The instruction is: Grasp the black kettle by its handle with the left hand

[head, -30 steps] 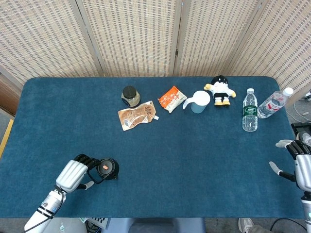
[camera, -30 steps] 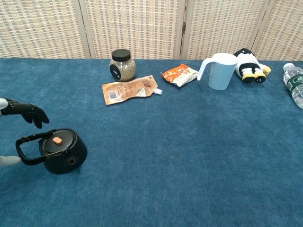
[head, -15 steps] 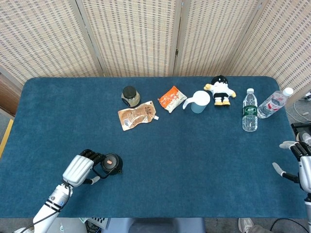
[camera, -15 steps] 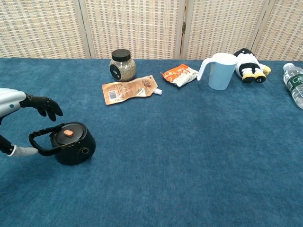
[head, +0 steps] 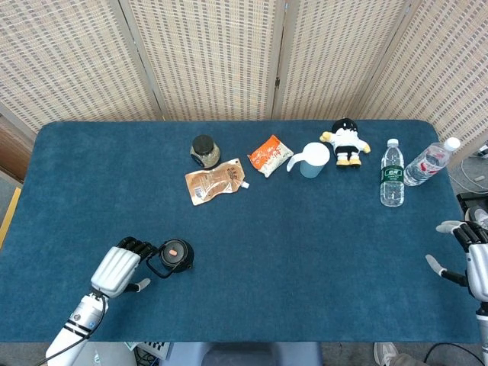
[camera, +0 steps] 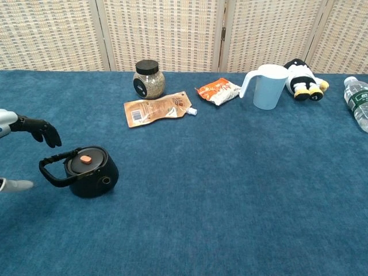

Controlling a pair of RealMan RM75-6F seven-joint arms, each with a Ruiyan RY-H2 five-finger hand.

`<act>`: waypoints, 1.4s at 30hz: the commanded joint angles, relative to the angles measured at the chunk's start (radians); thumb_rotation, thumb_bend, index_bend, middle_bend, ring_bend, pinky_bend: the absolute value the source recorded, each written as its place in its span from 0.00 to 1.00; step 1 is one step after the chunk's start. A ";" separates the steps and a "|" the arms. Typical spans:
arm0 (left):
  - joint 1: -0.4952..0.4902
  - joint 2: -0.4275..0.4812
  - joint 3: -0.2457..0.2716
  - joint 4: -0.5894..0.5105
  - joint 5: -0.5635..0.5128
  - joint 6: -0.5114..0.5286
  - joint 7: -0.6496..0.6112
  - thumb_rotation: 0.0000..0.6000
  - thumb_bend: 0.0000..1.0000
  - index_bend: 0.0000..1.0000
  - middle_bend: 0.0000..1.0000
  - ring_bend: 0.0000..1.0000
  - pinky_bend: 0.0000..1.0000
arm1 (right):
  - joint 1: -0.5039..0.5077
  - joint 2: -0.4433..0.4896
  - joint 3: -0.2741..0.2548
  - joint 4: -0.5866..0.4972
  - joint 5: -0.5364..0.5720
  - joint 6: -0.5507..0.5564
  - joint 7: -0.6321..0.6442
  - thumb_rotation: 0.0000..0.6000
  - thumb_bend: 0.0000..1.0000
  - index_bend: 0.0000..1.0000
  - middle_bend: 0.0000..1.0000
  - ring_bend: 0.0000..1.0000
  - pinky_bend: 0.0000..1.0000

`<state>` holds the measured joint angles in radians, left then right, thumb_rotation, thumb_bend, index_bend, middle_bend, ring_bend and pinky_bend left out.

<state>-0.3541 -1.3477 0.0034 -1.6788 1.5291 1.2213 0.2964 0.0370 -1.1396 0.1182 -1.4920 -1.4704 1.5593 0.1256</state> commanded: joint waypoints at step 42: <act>-0.020 -0.071 0.042 0.064 0.046 -0.028 0.027 1.00 0.16 0.46 0.43 0.34 0.00 | -0.008 0.005 0.000 -0.013 0.002 0.005 -0.010 1.00 0.20 0.36 0.33 0.23 0.22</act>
<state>-0.3741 -1.4184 0.0454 -1.6150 1.5747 1.1936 0.3234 0.0292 -1.1349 0.1181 -1.5049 -1.4685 1.5643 0.1159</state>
